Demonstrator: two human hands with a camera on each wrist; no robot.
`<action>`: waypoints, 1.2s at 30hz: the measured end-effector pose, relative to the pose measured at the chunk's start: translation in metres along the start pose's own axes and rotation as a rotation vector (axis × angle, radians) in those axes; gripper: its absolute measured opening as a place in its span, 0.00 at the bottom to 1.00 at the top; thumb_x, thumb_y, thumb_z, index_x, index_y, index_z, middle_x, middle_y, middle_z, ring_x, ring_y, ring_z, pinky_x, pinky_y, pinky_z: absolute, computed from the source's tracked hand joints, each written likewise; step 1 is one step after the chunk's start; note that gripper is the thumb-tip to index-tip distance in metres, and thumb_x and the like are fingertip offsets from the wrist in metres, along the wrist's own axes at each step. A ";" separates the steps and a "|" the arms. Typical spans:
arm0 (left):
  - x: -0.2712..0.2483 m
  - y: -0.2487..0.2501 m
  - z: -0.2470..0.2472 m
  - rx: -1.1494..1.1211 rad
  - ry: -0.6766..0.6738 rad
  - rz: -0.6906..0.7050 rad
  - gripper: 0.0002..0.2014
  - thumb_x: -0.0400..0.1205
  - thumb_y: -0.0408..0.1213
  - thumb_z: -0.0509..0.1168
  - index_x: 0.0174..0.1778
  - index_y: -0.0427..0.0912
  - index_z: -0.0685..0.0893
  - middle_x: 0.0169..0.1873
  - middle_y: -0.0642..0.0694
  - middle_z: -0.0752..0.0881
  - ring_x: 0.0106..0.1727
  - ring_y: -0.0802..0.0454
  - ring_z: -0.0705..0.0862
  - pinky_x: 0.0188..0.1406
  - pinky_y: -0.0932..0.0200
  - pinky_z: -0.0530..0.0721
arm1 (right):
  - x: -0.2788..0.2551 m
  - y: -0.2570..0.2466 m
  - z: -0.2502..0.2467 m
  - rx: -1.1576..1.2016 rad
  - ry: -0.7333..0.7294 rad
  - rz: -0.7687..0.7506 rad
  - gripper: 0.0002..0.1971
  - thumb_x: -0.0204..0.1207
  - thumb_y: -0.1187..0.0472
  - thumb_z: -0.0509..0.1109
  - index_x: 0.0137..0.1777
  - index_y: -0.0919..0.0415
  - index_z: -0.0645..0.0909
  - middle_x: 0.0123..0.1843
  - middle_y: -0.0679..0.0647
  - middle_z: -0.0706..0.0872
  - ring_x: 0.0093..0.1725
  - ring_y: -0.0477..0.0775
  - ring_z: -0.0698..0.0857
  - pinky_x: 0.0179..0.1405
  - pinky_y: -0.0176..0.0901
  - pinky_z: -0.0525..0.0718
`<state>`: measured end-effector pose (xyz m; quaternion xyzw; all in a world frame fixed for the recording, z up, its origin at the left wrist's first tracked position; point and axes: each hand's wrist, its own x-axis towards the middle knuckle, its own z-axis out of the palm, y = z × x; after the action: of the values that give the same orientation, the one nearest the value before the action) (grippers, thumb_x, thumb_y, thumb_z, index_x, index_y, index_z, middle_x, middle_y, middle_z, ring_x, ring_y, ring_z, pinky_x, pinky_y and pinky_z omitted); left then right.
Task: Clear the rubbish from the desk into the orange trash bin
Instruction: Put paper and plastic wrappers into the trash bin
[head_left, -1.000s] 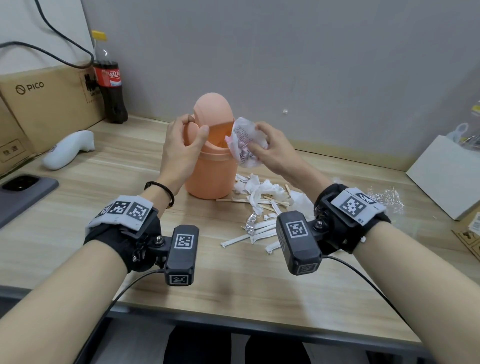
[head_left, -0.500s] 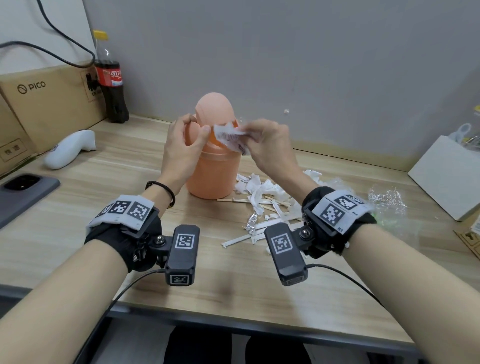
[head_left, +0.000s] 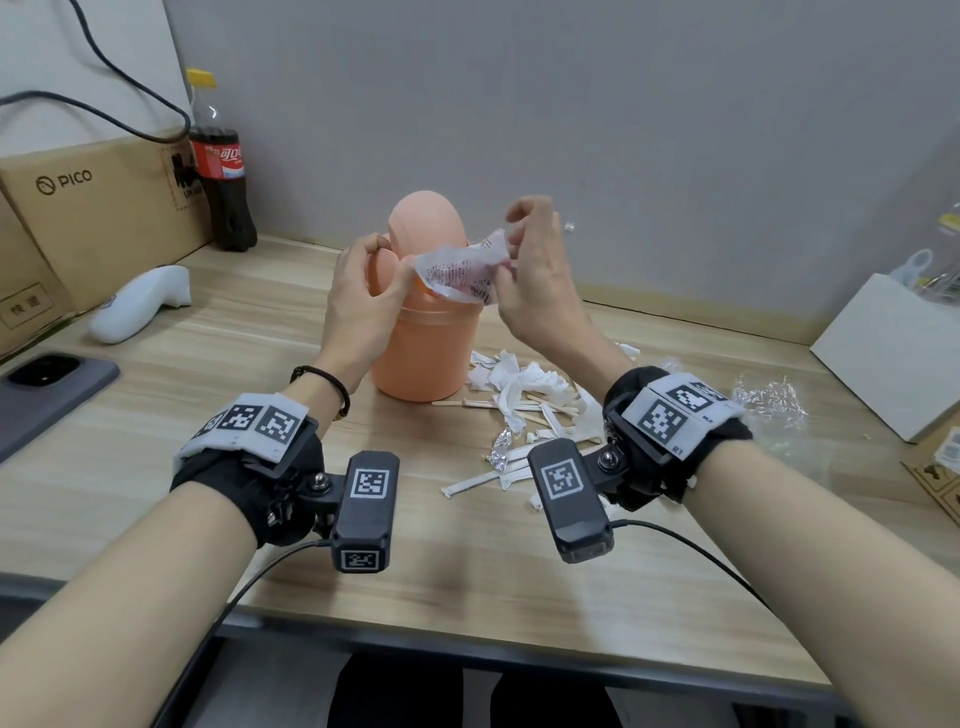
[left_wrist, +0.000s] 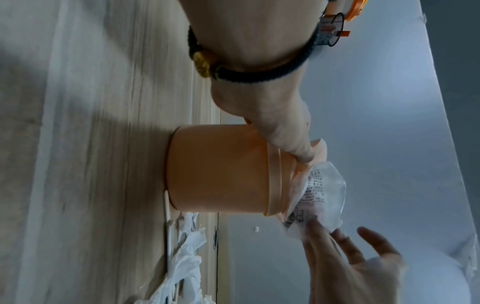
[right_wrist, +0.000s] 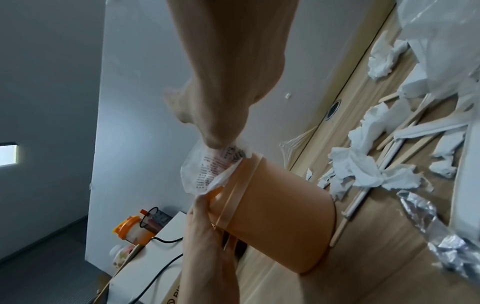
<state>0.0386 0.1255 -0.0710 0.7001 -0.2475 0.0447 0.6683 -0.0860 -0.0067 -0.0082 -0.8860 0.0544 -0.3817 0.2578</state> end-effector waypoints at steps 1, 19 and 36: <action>0.000 0.000 0.000 -0.001 0.000 0.000 0.23 0.78 0.55 0.66 0.68 0.55 0.79 0.66 0.52 0.81 0.66 0.57 0.79 0.71 0.54 0.78 | 0.001 0.001 0.001 0.033 0.058 0.004 0.19 0.72 0.79 0.60 0.61 0.65 0.67 0.47 0.49 0.72 0.48 0.53 0.78 0.52 0.53 0.84; 0.001 -0.001 0.001 0.012 -0.012 -0.002 0.23 0.82 0.58 0.62 0.71 0.54 0.76 0.68 0.52 0.78 0.69 0.56 0.78 0.73 0.51 0.76 | -0.006 -0.003 -0.011 -0.252 -0.683 -0.044 0.22 0.81 0.61 0.58 0.75 0.58 0.66 0.79 0.54 0.55 0.80 0.52 0.60 0.69 0.40 0.63; -0.001 0.005 -0.003 0.061 -0.031 0.018 0.21 0.84 0.55 0.64 0.70 0.52 0.76 0.69 0.50 0.78 0.69 0.55 0.77 0.73 0.53 0.75 | -0.002 -0.009 -0.001 -0.200 -0.591 -0.039 0.23 0.88 0.49 0.48 0.77 0.57 0.71 0.77 0.55 0.75 0.79 0.52 0.69 0.83 0.63 0.47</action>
<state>0.0368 0.1284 -0.0665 0.7184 -0.2629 0.0473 0.6423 -0.0887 0.0007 -0.0045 -0.9804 -0.0029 -0.1051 0.1667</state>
